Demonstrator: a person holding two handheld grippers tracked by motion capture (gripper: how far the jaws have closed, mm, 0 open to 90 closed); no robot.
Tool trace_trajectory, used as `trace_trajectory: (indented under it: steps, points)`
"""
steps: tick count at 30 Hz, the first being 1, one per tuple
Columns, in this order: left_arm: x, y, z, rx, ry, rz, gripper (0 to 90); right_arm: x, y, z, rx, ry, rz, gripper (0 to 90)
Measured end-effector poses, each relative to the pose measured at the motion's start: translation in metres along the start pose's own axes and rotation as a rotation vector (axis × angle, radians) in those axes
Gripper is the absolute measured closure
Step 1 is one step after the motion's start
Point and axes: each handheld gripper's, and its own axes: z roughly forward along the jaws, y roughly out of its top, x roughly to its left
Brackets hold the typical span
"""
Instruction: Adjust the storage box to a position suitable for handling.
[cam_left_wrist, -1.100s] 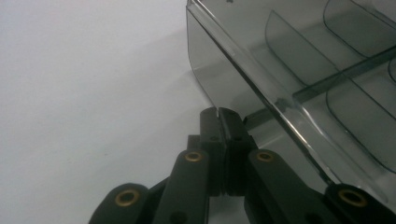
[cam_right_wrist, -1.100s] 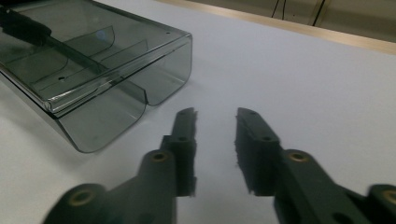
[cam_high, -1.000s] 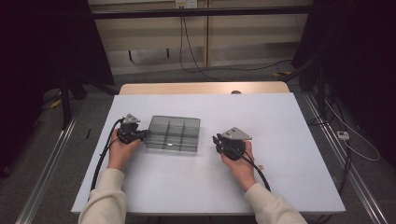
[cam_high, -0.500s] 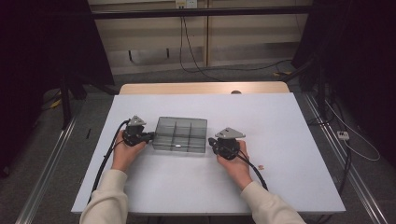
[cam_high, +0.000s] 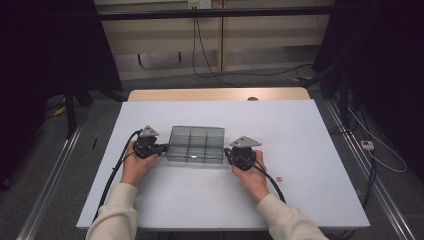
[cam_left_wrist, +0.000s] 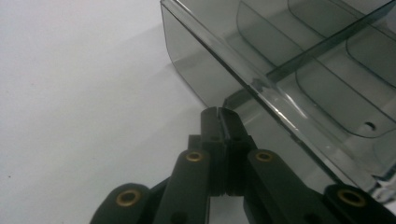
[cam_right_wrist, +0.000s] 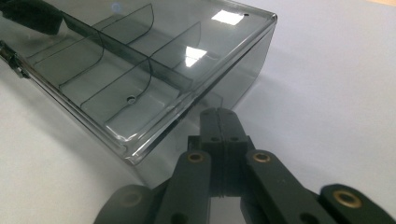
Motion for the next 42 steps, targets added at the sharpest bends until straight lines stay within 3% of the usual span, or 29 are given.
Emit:
trace_trajectory:
  steps: [7, 13, 18, 24, 38, 42]
  points:
    - [-0.003, -0.002, 0.000, 0.014, 0.000, 0.002, 90.0, 0.000, 0.000, 0.000, 0.003, -0.004, 0.002, 90.0]
    - [-0.005, -0.005, -0.001, 0.005, -0.017, -0.044, 90.0, 0.000, 0.000, -0.001, 0.005, -0.015, 0.001, 90.0]
    - [-0.010, -0.007, -0.005, 0.012, -0.020, -0.020, 90.0, 0.001, -0.001, -0.001, 0.006, -0.029, 0.002, 90.0]
    - [-0.016, -0.011, -0.007, -0.012, -0.027, -0.049, 90.0, 0.000, -0.003, -0.004, 0.005, -0.028, 0.002, 90.0]
    - [-0.031, -0.012, -0.011, 0.013, -0.018, -0.031, 90.0, 0.001, -0.011, -0.016, 0.019, -0.040, -0.016, 90.0]
    - [-0.038, -0.014, -0.010, -0.004, -0.013, -0.037, 90.0, 0.002, -0.014, -0.021, 0.023, -0.035, 0.005, 90.0]
